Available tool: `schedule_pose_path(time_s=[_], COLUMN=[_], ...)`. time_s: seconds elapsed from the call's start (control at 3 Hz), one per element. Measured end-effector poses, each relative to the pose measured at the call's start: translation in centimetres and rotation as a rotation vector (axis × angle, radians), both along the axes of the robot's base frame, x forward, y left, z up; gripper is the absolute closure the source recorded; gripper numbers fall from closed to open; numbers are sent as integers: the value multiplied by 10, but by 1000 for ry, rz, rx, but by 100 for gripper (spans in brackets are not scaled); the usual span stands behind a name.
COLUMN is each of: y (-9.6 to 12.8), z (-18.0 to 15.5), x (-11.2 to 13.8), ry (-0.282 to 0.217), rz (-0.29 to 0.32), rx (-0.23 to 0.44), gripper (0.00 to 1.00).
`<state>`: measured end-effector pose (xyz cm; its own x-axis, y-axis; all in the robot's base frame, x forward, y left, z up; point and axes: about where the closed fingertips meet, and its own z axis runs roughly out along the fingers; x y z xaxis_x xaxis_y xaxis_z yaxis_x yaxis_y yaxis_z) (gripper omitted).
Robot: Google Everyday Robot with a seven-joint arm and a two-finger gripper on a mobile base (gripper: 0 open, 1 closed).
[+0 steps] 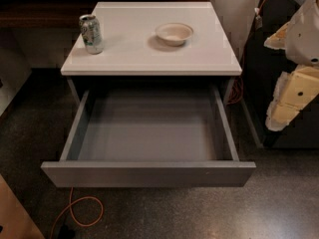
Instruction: Close top drawer
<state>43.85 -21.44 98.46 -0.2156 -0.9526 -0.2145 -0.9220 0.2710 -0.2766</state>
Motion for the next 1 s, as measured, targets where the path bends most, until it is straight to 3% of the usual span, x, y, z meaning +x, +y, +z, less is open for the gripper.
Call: schedule_pose_path(time_s=[0.33, 1.0], y=[0, 11], z=[0, -31], x=[0, 6], ry=[-1, 17], rz=[0, 16], rx=[0, 100], gripper=[0, 0])
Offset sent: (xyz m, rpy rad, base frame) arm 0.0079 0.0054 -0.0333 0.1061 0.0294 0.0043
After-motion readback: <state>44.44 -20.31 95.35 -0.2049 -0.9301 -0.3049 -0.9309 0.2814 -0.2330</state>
